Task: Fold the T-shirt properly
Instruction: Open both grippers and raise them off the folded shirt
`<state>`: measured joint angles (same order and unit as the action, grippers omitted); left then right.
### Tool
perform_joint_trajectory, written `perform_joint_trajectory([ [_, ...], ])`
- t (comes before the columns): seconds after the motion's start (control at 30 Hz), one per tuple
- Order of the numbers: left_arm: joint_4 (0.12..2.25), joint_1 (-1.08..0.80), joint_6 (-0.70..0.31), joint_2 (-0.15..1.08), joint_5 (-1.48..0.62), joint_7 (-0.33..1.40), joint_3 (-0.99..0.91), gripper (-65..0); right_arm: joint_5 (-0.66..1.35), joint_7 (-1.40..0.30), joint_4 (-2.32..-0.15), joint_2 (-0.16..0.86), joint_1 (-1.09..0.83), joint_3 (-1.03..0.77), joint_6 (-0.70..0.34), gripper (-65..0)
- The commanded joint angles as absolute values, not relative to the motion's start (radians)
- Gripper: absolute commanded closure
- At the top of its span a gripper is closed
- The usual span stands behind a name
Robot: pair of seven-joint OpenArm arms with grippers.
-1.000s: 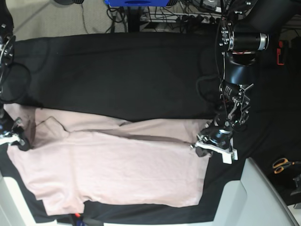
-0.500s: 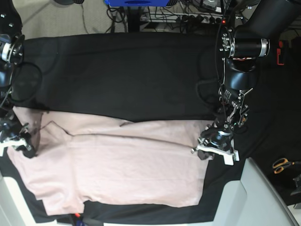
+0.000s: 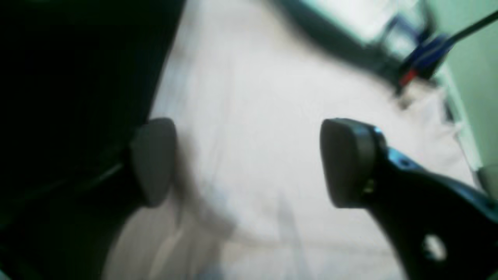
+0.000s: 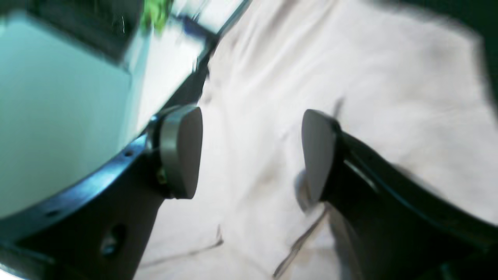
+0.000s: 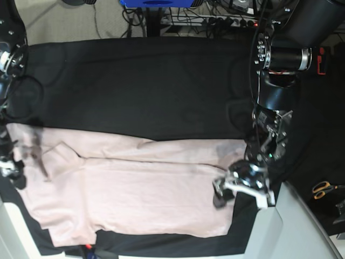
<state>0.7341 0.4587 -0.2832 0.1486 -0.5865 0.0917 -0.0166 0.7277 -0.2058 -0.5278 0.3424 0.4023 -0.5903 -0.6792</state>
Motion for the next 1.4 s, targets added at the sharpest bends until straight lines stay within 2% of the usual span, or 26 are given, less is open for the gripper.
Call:
perform_joint_trajectory([
  [0.0,0.780,0.472,-0.294,0.153,-0.598,0.071,-0.018,-63.8,0.746,-0.213,-0.570,0.364,0.414,-0.639,-0.698,-38.0],
  [0.1,0.871,0.392,-0.294,0.168,-0.598,0.071,-0.016,-65.0,0.746,-0.323,-0.680,0.352,0.344,-0.808,-0.698,-36.0],
  [0.23,1.033,0.209,-0.294,0.220,-0.598,0.073,-0.016,-65.0,0.746,-0.556,-0.837,0.278,0.236,-1.064,-0.698,-35.7],
  [0.33,1.133,0.074,-0.294,0.265,-0.596,0.073,-0.015,-65.0,0.743,-0.661,-0.880,0.225,0.191,-1.199,-0.694,-35.7],
  [0.4,1.175,0.007,-0.294,0.282,-0.596,0.073,-0.015,-65.0,0.742,-0.665,-0.866,0.208,0.182,-1.244,-0.618,-35.9],
  [0.53,1.187,-0.074,-0.294,0.294,-0.593,0.073,-0.015,-65.0,0.739,-0.650,-0.737,0.225,0.209,-1.245,-0.582,-35.7],
  [0.6,1.185,-0.090,-0.294,0.294,-0.591,0.074,-0.013,-65.0,0.737,-0.595,-0.636,0.254,0.236,-1.244,-0.576,-35.6],
  [0.73,1.185,-0.128,-0.294,0.294,-0.595,0.074,-0.015,-65.0,0.737,-0.447,-0.421,0.314,0.278,-1.214,-0.461,-35.6],
  [0.8,1.185,-0.131,-0.294,0.292,-0.596,0.074,-0.015,-65.0,0.740,-0.380,-0.358,0.329,0.288,-1.165,-0.452,-35.7],
  [0.93,1.182,-0.133,-0.294,0.286,-0.598,0.074,-0.015,-65.0,0.745,-0.282,-0.298,0.341,0.309,-1.061,-0.452,-35.7],
  [1.17,1.116,-0.097,-0.294,0.271,-0.598,0.074,-0.016,-65.0,0.740,-0.274,-0.295,0.337,0.355,-0.980,-0.452,-34.8],
  [1.23,1.090,-0.087,-0.294,0.263,-0.598,0.074,-0.016,-65.0,0.740,-0.275,-0.295,0.337,0.361,-0.949,-0.452,-27.2],
  [1.37,1.052,-0.054,-0.294,0.242,-0.598,0.074,-0.016,-65.0,0.740,-0.275,-0.295,0.341,0.366,-0.912,-0.447,-0.3],
])
